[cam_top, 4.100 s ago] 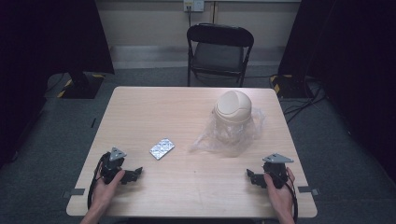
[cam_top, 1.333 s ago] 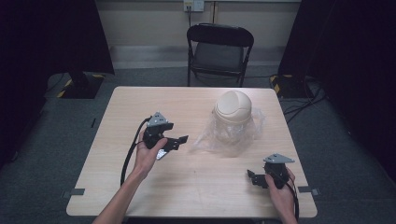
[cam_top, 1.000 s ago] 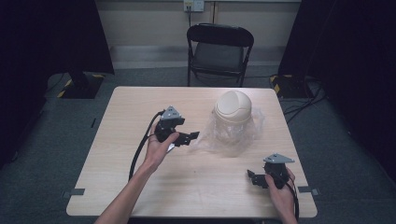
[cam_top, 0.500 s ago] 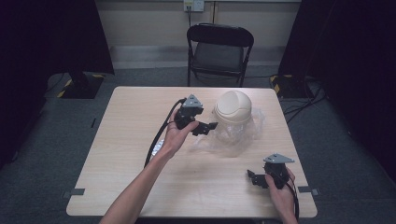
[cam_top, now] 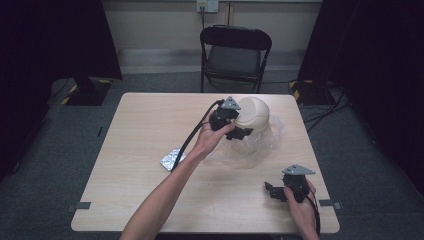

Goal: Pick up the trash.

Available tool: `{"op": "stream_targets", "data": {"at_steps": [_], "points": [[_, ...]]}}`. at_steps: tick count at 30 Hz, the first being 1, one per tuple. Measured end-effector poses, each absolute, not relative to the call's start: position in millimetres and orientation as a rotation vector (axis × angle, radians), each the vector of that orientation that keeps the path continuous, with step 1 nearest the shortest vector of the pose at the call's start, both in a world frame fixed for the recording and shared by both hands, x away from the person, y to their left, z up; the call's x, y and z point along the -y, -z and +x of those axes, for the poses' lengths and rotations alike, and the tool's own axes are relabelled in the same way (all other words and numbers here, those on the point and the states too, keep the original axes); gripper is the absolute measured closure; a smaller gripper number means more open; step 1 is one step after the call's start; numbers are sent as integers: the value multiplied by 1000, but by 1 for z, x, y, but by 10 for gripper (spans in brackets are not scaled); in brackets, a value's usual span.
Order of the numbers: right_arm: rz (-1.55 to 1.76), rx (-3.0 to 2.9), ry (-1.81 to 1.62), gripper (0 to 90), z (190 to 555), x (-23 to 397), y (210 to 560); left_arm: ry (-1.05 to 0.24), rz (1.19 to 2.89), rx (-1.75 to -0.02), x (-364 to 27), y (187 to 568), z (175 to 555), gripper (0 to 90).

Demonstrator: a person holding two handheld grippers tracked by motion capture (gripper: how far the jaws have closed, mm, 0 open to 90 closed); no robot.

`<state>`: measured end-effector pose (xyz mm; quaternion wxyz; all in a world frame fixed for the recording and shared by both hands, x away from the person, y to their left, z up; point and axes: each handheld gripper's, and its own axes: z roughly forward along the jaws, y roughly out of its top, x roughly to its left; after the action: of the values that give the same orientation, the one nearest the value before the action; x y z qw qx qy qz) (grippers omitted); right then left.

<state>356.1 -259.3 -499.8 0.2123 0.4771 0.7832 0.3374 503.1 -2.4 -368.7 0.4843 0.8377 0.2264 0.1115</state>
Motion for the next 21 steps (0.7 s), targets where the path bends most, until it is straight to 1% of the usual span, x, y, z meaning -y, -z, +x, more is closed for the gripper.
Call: {"op": "stream_targets", "data": {"at_steps": [5, 12, 18, 21], "points": [[1325, -2175, -937, 103, 356, 259, 500, -248, 2048, -559, 9, 376, 511, 166], [1325, -2175, -937, 103, 356, 259, 500, -253, 2082, -543, 19, 378, 516, 157], [1325, -2175, -936, 103, 356, 259, 500, -275, 2121, -538, 20, 383, 521, 193], [1325, -2175, -937, 103, 356, 259, 500, -260, 2137, -516, 22, 384, 523, 190]]}}
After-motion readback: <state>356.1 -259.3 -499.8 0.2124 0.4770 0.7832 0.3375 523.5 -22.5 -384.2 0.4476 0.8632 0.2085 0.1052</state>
